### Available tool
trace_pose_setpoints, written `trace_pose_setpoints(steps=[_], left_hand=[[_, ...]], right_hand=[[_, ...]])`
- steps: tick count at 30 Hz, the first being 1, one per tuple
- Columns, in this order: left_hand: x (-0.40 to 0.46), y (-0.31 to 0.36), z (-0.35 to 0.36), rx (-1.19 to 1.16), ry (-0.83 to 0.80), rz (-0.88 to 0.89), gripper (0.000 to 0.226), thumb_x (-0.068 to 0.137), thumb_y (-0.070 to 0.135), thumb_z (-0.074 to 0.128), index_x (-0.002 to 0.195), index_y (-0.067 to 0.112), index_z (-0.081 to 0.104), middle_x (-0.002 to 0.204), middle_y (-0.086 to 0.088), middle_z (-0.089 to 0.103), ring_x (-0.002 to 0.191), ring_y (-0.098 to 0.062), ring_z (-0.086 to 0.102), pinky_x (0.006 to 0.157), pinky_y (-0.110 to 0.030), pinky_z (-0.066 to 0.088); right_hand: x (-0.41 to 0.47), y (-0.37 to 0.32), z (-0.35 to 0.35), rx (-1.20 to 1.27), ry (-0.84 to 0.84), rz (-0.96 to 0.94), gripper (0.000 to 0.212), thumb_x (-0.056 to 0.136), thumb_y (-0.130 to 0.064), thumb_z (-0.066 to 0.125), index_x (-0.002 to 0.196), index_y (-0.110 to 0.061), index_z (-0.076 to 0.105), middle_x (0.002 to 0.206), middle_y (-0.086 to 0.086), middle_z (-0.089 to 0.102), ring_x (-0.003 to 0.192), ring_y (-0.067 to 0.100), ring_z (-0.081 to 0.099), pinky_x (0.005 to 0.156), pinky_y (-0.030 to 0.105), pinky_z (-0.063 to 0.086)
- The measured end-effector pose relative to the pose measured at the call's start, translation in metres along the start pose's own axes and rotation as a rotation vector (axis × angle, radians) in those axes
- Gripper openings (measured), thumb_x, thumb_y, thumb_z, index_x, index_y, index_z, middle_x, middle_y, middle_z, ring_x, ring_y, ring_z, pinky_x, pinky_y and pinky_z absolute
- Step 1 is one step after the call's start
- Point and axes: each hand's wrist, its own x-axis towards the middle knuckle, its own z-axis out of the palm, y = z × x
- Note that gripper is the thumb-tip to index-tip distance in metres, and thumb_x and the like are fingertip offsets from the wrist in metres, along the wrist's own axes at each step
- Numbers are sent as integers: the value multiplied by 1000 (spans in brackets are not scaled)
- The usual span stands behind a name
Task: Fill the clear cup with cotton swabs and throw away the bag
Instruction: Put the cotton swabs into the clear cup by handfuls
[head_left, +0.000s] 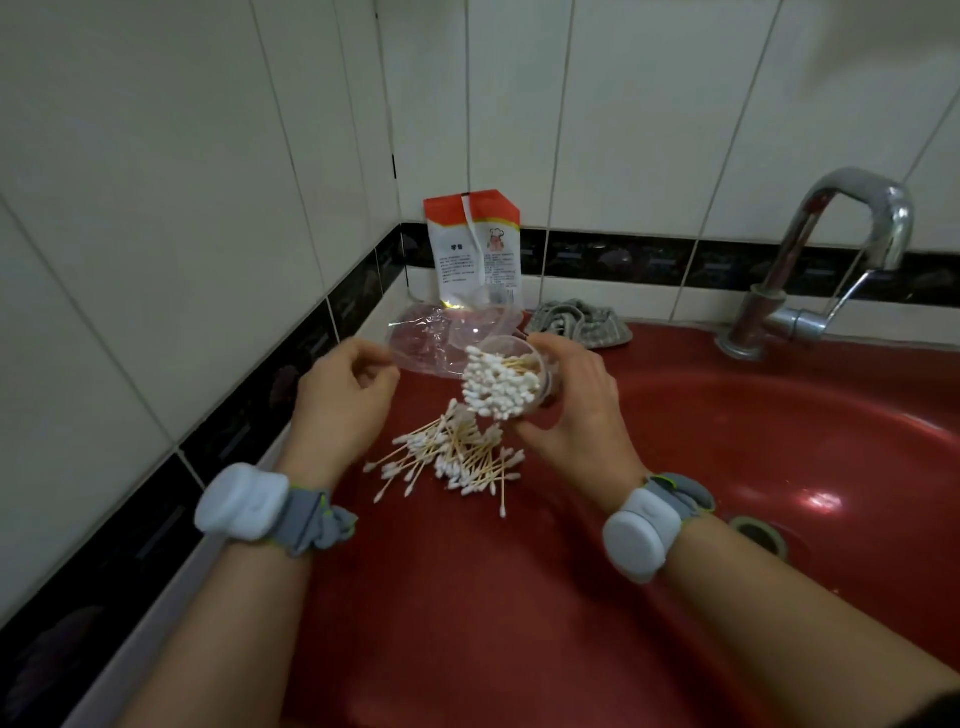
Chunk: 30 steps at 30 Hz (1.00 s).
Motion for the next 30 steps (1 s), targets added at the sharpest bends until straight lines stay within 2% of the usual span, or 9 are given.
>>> trace_pose_setpoints(steps=[2, 4, 7, 11, 15, 18, 23, 26, 30], left_hand=[[2, -11, -2, 214, -157, -35, 11, 82, 14, 64, 92, 13, 68, 77, 2, 60, 76, -14, 55, 73, -19, 37], [0, -20, -1, 370, -328, -51, 9, 81, 19, 66, 87, 12, 68, 80, -1, 61, 84, -19, 60, 72, -21, 38], [-5, -29, 8, 476, -490, -37, 25, 76, 35, 72, 86, 15, 63, 85, -3, 59, 85, -22, 58, 67, -24, 38], [-7, -31, 20, 581, -527, -15, 31, 73, 34, 72, 85, 13, 54, 99, -10, 59, 96, -26, 57, 70, -27, 37], [-2, -23, 24, 619, -563, -83, 23, 73, 20, 67, 88, 3, 63, 96, -15, 67, 89, -29, 64, 65, -28, 44], [-2, -15, 26, 716, -600, -51, 11, 75, 13, 62, 80, 4, 59, 98, -18, 67, 90, -30, 65, 65, -29, 45], [-9, -6, 35, 892, -580, 11, 26, 84, 4, 51, 108, -1, 59, 115, -20, 62, 105, -35, 62, 79, -33, 49], [-10, -7, 35, 912, -607, 17, 26, 84, 5, 52, 109, 0, 59, 116, -19, 62, 105, -34, 62, 78, -31, 48], [-11, -8, 26, 867, -603, 21, 22, 81, 10, 55, 102, 3, 58, 112, -17, 63, 103, -33, 62, 73, -30, 45]], right_hand=[[-1, 1, 1, -5, 11, 20, 69, 65, -32, 74, 127, -25, 44, 120, -11, 48, 114, 9, 39, 93, 32, 29], [-2, 1, 2, 4, 15, 41, 69, 65, -34, 73, 127, -27, 43, 121, -9, 50, 115, 10, 40, 94, 34, 32], [-4, 2, 2, 10, 6, 60, 70, 66, -32, 78, 127, -28, 43, 122, -8, 51, 115, 10, 40, 96, 36, 33], [-4, 3, -2, 2, -4, 64, 72, 65, -32, 80, 127, -28, 44, 122, -9, 51, 115, 12, 41, 96, 37, 33], [-6, 5, -2, -11, 4, 61, 71, 64, -32, 80, 126, -27, 45, 121, -8, 51, 114, 15, 43, 95, 39, 35], [-6, 5, -1, -19, -1, 63, 72, 64, -33, 81, 126, -26, 45, 121, -9, 52, 115, 15, 44, 95, 36, 34], [-7, 4, 1, -14, 0, 56, 71, 64, -32, 81, 126, -25, 46, 121, -10, 52, 113, 11, 41, 93, 33, 32], [-7, 3, 1, -12, -1, 55, 72, 63, -31, 82, 126, -25, 46, 122, -8, 53, 112, 11, 40, 93, 32, 32], [-8, 4, -1, -22, -9, 49, 72, 64, -31, 82, 127, -24, 46, 120, -15, 48, 113, 9, 39, 91, 30, 29]])
